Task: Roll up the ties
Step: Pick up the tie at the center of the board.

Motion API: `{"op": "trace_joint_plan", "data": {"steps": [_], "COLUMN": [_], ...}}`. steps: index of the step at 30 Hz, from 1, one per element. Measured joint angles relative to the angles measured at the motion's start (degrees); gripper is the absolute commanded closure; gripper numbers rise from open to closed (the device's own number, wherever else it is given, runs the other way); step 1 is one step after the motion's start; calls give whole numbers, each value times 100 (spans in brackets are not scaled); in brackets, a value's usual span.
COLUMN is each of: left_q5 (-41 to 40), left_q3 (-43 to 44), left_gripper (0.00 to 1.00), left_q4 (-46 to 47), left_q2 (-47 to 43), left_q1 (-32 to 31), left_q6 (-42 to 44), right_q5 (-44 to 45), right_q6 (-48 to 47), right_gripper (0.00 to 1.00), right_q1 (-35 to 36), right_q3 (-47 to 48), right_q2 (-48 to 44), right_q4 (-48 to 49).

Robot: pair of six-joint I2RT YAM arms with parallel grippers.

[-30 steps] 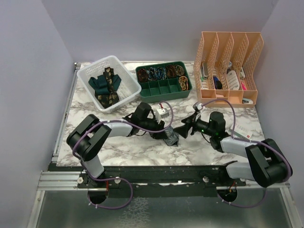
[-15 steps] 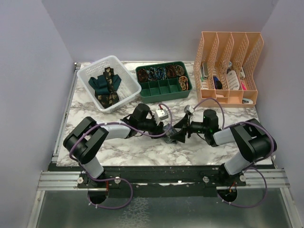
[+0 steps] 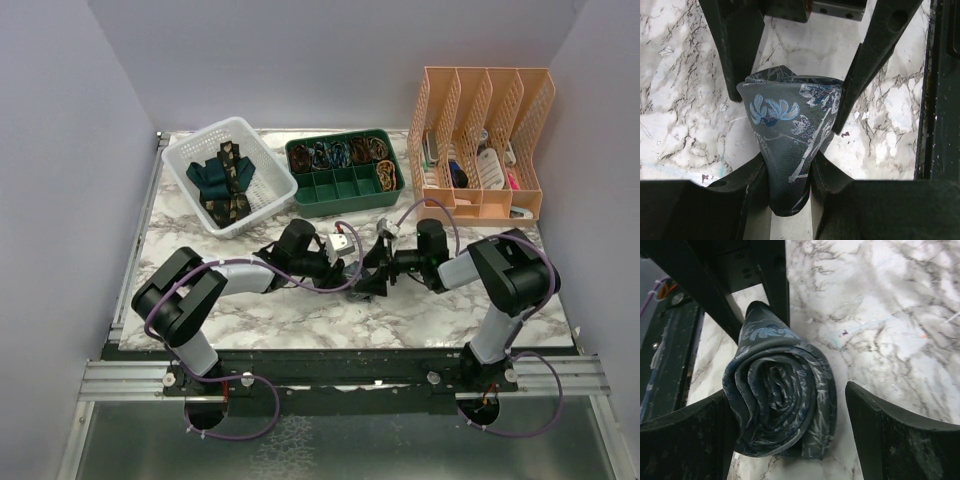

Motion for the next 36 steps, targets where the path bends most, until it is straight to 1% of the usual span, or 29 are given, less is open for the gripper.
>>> {"op": "trace_joint_plan", "data": {"steps": [6,12,16,18,21,26,28,31,33,36], "left_q5": [-2,-42,-70,-76,-83,-83,-83,-92,-122,-214], "left_q3": [2,2,2,2,0,2,0,0,0,0], "left_gripper": [100,100,100,100,100,100,99,80,71,42], "left_q4": [-7,-2,0,0,-37,-83,-90,-96,-103,-142], "left_q2": [0,0,0,0,0,-2,-2,-7,-15,-70], "left_q1": [-15,-22,-24,-24,-24,-31,-31,-31,-31,-20], "left_q6": [33,35,35,37,35,35,33,31,20,-15], "right_q5": [-490,-671,-741,-778,-861,-866,-863,-859,-857,-824], "right_q6": [-221,-415,-811,-920,-999,-999,-984,-960,-942,-868], "right_gripper": [16,22,34,39,47,65,68,77,78,82], "right_q1": [232,273,273,273,273,262,262,260,260,262], "right_q3": [114,168,433,566,675,688,693,693,693,693], "right_q2": [282,291,289,332,494,516,516,516,516,494], "right_q4": [-179,-433,-1128,-1379,-1482,-1543,-1552,-1558,-1558,-1554]}}
